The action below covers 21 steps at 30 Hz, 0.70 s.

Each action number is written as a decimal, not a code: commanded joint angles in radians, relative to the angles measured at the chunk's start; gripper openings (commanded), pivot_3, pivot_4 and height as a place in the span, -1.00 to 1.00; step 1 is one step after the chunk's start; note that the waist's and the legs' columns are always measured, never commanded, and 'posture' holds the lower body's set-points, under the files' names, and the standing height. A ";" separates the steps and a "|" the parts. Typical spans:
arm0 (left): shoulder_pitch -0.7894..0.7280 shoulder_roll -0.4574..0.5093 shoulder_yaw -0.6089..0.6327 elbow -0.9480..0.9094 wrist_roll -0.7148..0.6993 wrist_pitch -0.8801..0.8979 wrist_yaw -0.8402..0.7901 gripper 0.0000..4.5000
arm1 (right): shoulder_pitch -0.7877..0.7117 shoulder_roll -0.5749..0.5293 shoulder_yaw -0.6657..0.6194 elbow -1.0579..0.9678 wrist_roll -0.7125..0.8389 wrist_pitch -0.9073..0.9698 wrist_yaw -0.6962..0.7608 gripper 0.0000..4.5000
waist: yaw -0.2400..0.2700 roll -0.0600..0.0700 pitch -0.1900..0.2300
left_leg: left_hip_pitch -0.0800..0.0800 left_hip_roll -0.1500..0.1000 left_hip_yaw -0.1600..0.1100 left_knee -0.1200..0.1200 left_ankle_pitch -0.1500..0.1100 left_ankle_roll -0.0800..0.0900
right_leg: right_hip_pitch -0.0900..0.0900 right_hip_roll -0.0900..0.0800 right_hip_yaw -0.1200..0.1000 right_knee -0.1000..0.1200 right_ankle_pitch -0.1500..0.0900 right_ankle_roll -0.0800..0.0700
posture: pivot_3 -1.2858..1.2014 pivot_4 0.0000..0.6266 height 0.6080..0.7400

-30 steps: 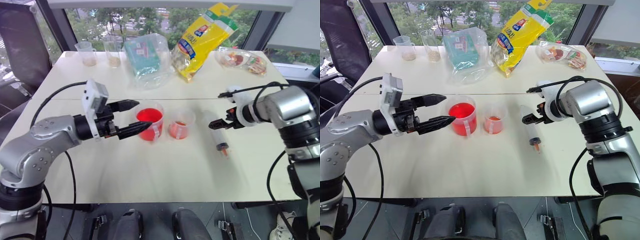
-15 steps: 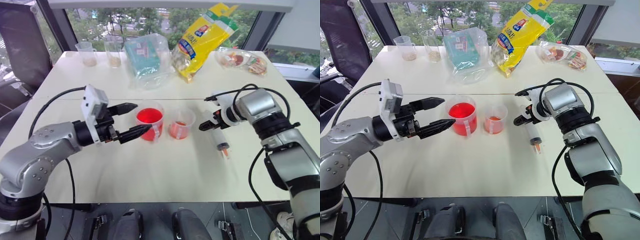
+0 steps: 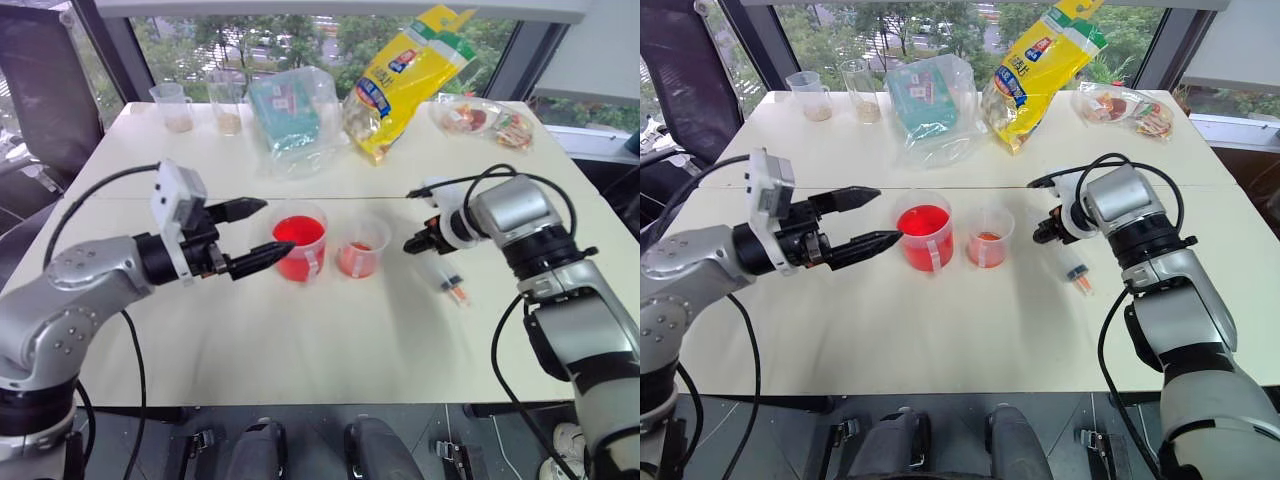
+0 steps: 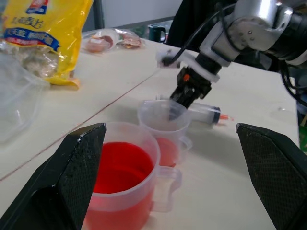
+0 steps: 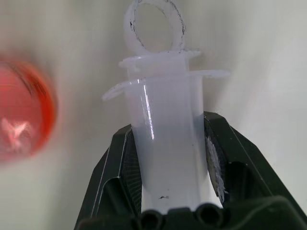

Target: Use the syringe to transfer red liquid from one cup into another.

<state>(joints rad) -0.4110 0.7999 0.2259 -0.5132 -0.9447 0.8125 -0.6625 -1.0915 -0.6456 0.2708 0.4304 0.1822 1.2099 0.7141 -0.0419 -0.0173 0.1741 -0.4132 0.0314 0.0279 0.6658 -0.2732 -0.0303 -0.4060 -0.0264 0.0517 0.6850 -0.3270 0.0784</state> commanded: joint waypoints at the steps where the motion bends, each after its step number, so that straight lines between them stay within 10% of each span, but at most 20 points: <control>1: -0.043 0.033 0.047 0.039 0.005 -0.025 -0.038 1.00 | 0.021 -0.003 -0.203 -0.236 0.060 -0.194 -0.022 -0.36 | 0.000 0.000 0.000 | 0.000 0.000 0.000 0.000 0.000 0.000 | 0.000 0.000 0.000 0.000 0.000 0.000 | 0.03 -0.52 1.00; 10: -0.199 0.085 0.067 0.191 -0.006 -0.013 -0.109 1.00 | 0.036 0.307 -0.466 -0.490 0.306 -0.502 -0.082 -0.36 | -0.003 0.000 0.000 | 0.001 0.001 0.000 -0.001 0.000 0.000 | 0.000 0.001 0.000 0.001 0.000 0.000 | 0.03 -0.52 1.00; 21: -0.240 0.142 0.055 0.216 -0.001 0.014 -0.163 1.00 | 0.243 0.603 -0.298 -0.446 0.267 -0.878 -0.062 -0.36 | -0.003 -0.002 -0.001 | 0.001 0.000 0.000 -0.001 0.000 -0.001 | 0.001 0.000 -0.001 0.001 0.000 0.000 | 0.03 -0.52 1.00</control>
<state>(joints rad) -0.6192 0.9237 0.2573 -0.2808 -0.9386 0.8277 -0.8162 -0.8450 -0.0485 -0.0528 -0.0165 0.4856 0.4158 0.6408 -0.0450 -0.0192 0.1730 -0.4123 0.0317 0.0275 0.6652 -0.2728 -0.0311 -0.4054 -0.0267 0.0508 0.6861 -0.3269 0.0785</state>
